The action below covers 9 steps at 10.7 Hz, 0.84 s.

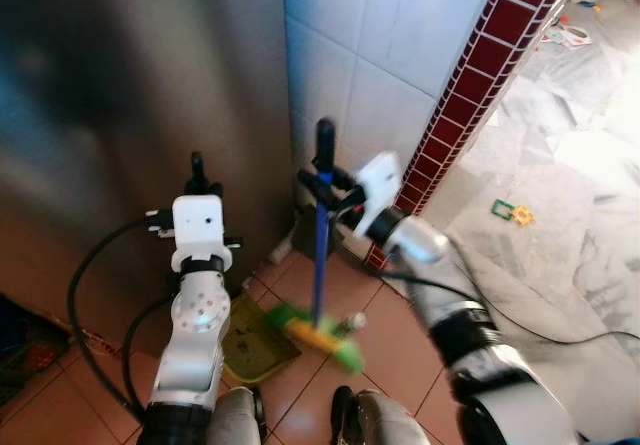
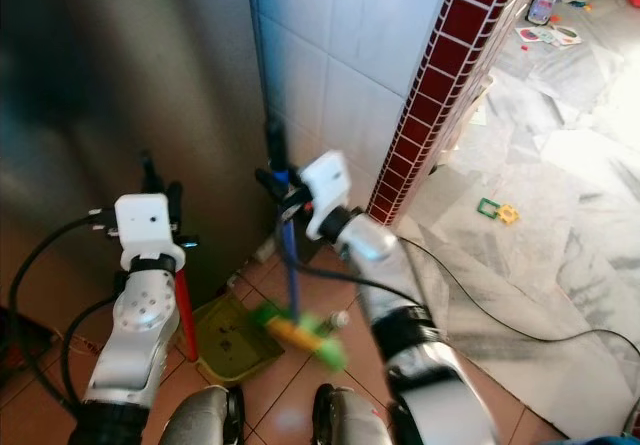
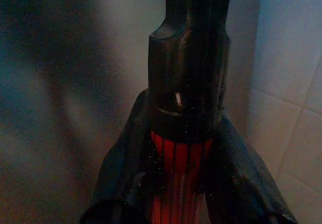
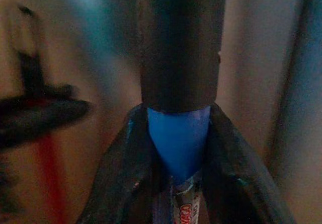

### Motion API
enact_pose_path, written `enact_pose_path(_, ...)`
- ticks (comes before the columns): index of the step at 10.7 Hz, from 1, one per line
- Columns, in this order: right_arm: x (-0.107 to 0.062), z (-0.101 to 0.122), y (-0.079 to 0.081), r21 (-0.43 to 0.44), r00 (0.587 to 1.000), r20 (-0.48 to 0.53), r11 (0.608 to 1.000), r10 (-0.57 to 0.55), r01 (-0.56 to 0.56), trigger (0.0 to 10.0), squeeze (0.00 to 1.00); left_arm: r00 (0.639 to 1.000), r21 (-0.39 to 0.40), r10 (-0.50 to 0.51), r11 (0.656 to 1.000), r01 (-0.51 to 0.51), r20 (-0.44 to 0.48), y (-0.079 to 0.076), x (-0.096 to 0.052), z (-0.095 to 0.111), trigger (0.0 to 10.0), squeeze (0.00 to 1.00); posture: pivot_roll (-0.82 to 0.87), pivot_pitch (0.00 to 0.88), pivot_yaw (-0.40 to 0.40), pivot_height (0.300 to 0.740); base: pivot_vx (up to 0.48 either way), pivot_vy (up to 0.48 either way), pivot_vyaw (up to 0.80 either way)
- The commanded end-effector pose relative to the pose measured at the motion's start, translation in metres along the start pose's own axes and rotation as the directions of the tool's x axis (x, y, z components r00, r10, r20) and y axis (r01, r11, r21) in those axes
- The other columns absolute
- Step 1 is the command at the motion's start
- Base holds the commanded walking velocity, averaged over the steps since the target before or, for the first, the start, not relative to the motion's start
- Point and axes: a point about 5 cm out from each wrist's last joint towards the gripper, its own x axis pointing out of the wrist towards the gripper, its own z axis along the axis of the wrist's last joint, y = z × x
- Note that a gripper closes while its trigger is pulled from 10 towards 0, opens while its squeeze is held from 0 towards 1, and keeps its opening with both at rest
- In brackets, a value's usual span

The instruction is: Sweep floor

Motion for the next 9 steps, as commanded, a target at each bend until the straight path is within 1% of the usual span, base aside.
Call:
enact_pose_path(1, 0.003, 0.019, 0.003, 0.032, 0.996, 0.054, 0.997, 0.066, -0.068, 10.0, 0.00, 0.999, -0.008, -0.033, 0.999, 0.033, -0.016, -0.004, 0.001, -0.003, 10.0, 0.00, 0.00, 0.162, -0.026, 0.740, 0.000, 0.000, 0.00)
enact_pose_path(2, 0.003, 0.028, 0.000, 0.008, 0.995, 0.055, 0.997, 0.079, -0.079, 10.0, 0.00, 0.997, -0.026, -0.066, 0.998, 0.065, -0.031, -0.009, 0.002, -0.005, 10.0, 0.00, -0.01, 0.156, -0.024, 0.740, 0.000, 0.000, 0.00)
enact_pose_path(3, 0.005, 0.040, -0.005, -0.001, 0.995, 0.076, 0.998, 0.066, -0.066, 10.0, 0.00, 0.988, -0.052, -0.146, 0.988, 0.144, -0.051, -0.021, 0.001, -0.008, 10.0, 0.00, -0.02, 0.141, -0.022, 0.740, 0.000, 0.000, 0.00)
enact_pose_path(4, 0.007, 0.044, -0.009, -0.006, 0.995, 0.085, 0.999, 0.043, -0.042, 10.0, 0.00, 0.971, -0.085, -0.231, 0.971, 0.225, -0.068, -0.032, 0.000, -0.011, 10.0, 0.00, -0.02, 0.135, -0.022, 0.740, 0.000, 0.000, 0.00)
enact_pose_path(5, 0.007, 0.051, -0.013, -0.043, 0.996, 0.089, 0.999, 0.003, 0.001, 10.0, 0.00, 0.939, -0.124, -0.333, 0.939, 0.321, -0.088, -0.045, -0.003, -0.014, 10.0, 0.00, -0.02, 0.126, -0.024, 0.740, 0.000, 0.000, 0.00)
enact_pose_path(6, 0.009, 0.063, -0.017, -0.071, 0.991, 0.125, 0.996, -0.054, 0.063, 10.0, 0.00, 0.909, -0.141, -0.403, 0.911, 0.387, -0.111, -0.051, -0.005, -0.018, 10.0, 0.00, -0.02, 0.120, -0.021, 0.740, 0.000, 0.000, 0.00)
enact_pose_path(7, 0.012, 0.074, -0.025, -0.092, 0.982, 0.163, 0.989, -0.099, 0.115, 10.0, 0.00, 0.882, -0.146, -0.454, 0.888, 0.436, -0.126, -0.055, -0.006, -0.022, 10.0, 0.00, -0.02, 0.114, -0.019, 0.740, 0.000, 0.000, 0.00)
enact_pose_path(9, 0.012, 0.100, -0.041, -0.147, 0.951, 0.248, 0.963, -0.184, 0.224, 10.0, 0.00, 0.818, -0.149, -0.556, 0.830, 0.537, -0.148, -0.063, -0.009, -0.028, 10.0, 0.00, -0.03, 0.108, -0.015, 0.740, 0.000, 0.000, 0.00)
